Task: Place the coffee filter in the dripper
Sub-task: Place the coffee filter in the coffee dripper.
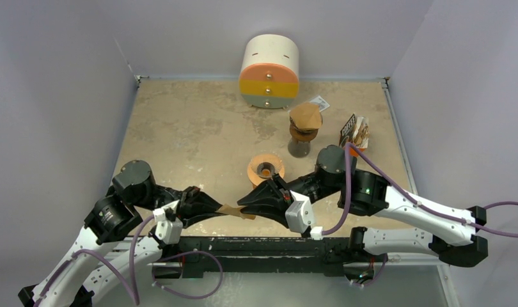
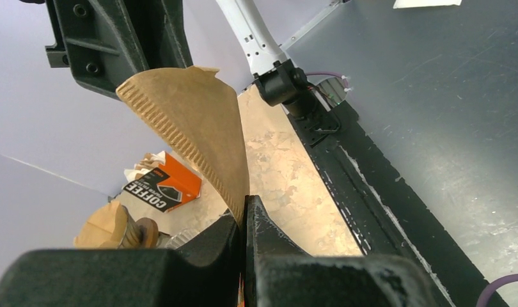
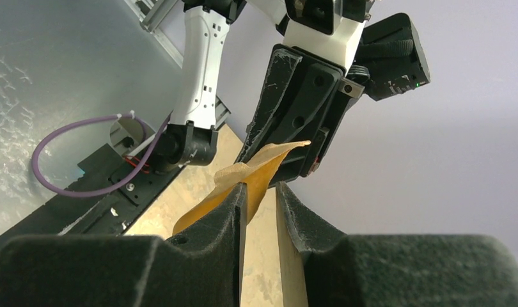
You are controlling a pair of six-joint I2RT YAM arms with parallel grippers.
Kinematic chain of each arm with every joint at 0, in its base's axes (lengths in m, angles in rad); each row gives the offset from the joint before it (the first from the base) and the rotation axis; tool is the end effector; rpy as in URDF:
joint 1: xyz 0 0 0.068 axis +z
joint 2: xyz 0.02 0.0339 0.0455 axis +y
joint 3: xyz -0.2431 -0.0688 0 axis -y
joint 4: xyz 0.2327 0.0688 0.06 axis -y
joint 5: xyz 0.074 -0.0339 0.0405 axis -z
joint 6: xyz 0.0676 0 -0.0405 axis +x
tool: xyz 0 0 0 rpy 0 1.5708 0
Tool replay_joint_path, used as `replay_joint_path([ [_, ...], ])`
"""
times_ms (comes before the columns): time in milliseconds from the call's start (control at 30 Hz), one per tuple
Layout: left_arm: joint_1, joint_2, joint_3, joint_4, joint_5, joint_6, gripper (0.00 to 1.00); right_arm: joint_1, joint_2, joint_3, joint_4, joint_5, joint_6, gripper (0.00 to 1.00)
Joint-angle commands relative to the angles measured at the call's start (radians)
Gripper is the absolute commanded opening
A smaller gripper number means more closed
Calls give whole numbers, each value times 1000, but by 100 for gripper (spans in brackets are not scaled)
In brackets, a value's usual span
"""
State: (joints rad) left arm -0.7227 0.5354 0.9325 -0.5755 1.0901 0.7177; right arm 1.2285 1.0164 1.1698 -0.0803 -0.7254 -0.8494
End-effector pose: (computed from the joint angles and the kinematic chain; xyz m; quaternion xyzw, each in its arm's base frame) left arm 0.0398 -0.1150 0.3642 0.6827 0.2739 -0.3992 0.5474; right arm 0.0373 0.2384 0.4241 -0.6804 0.0988 0.3663 0.6270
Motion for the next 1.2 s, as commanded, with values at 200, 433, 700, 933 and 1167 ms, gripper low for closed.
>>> replay_joint_path([
  [200,-3,-17,0,78,-70,-14,0,5,7,-4,-4,11,39,28],
  [433,-3,-32,-15,111,-90,-19,0,5,7,-23,12,42,60,29],
  [700,-3,-28,-18,118,-132,-18,0,5,9,-38,46,57,105,31],
  [933,-3,-16,-27,127,-167,-18,0,5,28,-30,55,104,150,30],
  [1167,-3,-31,-39,138,-180,-14,0,5,48,-24,70,172,213,24],
])
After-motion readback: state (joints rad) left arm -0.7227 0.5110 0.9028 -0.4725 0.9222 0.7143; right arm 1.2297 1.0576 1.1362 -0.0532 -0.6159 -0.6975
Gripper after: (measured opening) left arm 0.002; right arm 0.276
